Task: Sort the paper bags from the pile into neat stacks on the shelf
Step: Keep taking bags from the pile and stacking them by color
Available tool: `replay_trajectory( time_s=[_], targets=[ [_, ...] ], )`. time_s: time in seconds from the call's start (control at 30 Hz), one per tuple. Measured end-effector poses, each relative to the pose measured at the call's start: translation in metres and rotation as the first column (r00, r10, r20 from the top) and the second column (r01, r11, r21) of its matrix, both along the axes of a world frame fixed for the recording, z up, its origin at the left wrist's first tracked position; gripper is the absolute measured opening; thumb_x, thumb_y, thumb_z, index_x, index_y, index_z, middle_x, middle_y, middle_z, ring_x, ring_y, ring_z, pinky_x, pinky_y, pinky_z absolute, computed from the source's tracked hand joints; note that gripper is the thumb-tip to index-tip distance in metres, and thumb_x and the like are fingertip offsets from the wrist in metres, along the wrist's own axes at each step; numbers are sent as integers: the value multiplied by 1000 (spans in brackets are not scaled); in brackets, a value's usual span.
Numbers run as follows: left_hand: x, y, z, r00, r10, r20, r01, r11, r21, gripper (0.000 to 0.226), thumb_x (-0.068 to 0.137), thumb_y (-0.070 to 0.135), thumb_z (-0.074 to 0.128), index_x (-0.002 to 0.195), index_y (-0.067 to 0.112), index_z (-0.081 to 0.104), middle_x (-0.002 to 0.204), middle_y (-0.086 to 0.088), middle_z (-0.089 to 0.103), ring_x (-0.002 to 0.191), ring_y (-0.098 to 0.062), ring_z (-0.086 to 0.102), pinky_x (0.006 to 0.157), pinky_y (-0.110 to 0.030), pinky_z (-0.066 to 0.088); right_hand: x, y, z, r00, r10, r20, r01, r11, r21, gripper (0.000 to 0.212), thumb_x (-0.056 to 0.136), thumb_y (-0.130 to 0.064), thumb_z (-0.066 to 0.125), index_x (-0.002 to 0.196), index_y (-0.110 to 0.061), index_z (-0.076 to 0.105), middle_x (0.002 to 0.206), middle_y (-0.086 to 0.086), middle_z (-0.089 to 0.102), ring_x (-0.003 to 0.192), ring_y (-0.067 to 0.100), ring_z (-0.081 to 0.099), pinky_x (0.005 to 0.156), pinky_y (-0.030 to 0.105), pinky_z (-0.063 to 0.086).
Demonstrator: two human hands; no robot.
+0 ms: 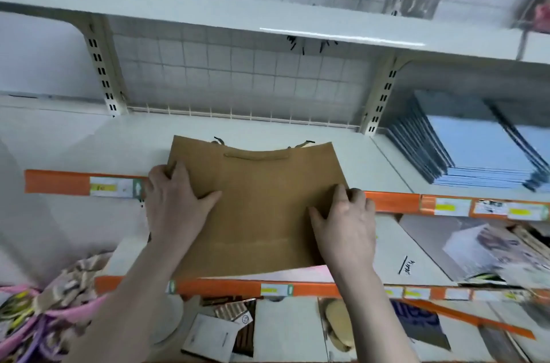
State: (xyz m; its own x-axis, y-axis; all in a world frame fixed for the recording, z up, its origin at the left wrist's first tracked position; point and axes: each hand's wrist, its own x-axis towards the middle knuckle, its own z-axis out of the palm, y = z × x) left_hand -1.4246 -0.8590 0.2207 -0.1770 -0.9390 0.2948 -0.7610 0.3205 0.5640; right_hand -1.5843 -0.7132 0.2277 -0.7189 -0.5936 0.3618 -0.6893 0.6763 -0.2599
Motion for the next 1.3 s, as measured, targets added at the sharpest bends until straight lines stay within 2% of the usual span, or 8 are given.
replay_trajectory(
  time_s=[0.13,0.23,0.47,0.67,0.83,1.07,1.13,1.3],
  targets=[
    [-45,36,6,997,-72,10,72,995,-72,77,72,44,75,131,4,44,132,-24,34,120,-41,37,99,-47,34,-38,44,-2,994,-88,-64,80,989,-121,45,75,-30,74,103,1,59,94,21,57,88,38,51,78,42,43],
    [-90,71,12,994,-111,-9,109,989,-102,77,71,40,78,129,1,47,130,-27,36,118,-42,38,99,-47,33,-74,88,1,990,-138,-9,136,985,-105,44,81,-32,67,110,0,56,105,21,55,98,37,47,85,42,38],
    [-212,193,19,982,-172,-78,157,973,-168,74,68,34,81,126,-1,49,126,-28,41,116,-42,40,100,-46,32,-184,220,4,967,-227,-118,203,961,-185,53,67,-26,80,106,5,62,93,25,58,86,39,53,76,42,44],
    [-314,292,20,962,-262,-81,245,953,-181,77,67,33,81,127,-1,48,125,-27,42,117,-41,40,103,-42,29,-275,328,5,956,-292,-30,286,948,-140,56,82,-33,65,126,-1,52,118,22,51,109,38,43,93,41,33],
    [-383,340,22,944,-325,-62,307,930,-204,76,70,33,79,130,-1,47,127,-27,42,120,-40,38,104,-41,28,-333,381,-2,942,-337,-3,332,930,-160,58,81,-31,67,127,1,52,119,25,52,109,40,44,94,44,36],
    [-496,380,30,920,-381,-97,358,914,-190,73,76,33,74,134,2,43,132,-25,39,123,-39,36,104,-43,29,-431,414,-6,928,-369,-49,349,909,-230,52,72,-24,77,114,3,61,102,27,59,94,43,53,83,45,45],
    [-532,389,32,909,-397,-127,371,909,-189,71,77,34,72,134,2,43,133,-24,38,124,-38,36,104,-43,29,-469,422,-4,926,-374,-54,351,903,-247,51,72,-24,76,114,2,62,103,26,58,94,42,52,84,42,42],
    [-624,401,38,879,-421,-223,380,902,-202,67,78,31,72,130,0,46,131,-25,39,121,-40,37,101,-46,32,-572,446,9,927,-373,-39,357,909,-214,55,84,-31,63,132,-6,51,128,20,48,115,36,41,97,35,24]
  ],
)
